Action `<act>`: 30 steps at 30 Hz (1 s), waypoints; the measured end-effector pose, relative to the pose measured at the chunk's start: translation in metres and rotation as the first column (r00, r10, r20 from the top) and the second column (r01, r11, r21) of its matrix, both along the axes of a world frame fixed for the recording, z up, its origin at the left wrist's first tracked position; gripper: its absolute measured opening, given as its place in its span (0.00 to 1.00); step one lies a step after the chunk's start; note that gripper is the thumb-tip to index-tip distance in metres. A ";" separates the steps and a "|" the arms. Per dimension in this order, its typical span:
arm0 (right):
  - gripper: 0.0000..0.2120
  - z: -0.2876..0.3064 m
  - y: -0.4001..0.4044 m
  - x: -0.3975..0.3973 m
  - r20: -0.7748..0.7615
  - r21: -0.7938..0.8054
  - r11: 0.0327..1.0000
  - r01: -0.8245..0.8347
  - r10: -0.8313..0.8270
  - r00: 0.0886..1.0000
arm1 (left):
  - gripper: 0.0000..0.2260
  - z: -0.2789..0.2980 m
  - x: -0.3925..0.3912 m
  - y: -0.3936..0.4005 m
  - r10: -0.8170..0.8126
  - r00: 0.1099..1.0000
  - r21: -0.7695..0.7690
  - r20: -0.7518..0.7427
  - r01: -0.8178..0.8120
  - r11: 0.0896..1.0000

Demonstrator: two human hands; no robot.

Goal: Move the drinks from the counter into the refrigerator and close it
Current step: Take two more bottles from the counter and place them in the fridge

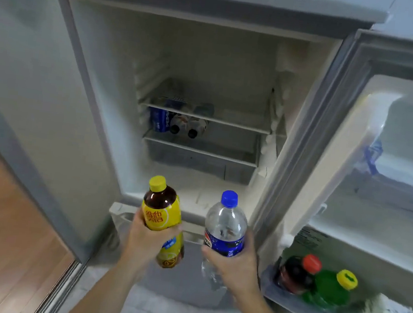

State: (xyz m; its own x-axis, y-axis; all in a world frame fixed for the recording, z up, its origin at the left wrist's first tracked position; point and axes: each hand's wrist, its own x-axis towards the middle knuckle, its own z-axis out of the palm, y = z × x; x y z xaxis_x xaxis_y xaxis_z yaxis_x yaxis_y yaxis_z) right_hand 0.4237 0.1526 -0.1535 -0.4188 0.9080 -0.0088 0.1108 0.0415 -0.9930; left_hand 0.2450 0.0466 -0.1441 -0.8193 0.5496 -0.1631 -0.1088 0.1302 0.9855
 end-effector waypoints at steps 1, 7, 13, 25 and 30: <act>0.38 0.003 0.002 -0.011 0.009 0.011 0.999 0.031 -0.031 0.999 | 0.34 0.001 -0.016 0.008 -0.018 1.000 0.002 -0.016 0.018 1.000; 0.40 0.017 0.023 -0.068 0.059 0.054 0.988 0.146 -0.149 0.987 | 0.29 0.012 -0.099 0.047 -0.136 0.989 -0.001 -0.053 0.137 0.991; 0.39 0.015 0.052 -0.109 0.073 0.036 0.968 0.249 -0.251 0.965 | 0.37 0.007 -0.151 0.082 -0.226 0.972 -0.021 -0.068 0.225 0.974; 0.40 -0.006 0.118 -0.168 0.136 -0.008 0.935 0.355 -0.351 0.926 | 0.26 -0.020 -0.196 0.140 -0.240 0.970 -0.217 -0.027 0.229 0.949; 0.41 -0.007 0.134 -0.189 0.112 -0.020 0.919 0.394 -0.390 0.914 | 0.34 -0.027 -0.205 0.154 -0.259 0.965 -0.236 -0.042 0.242 0.941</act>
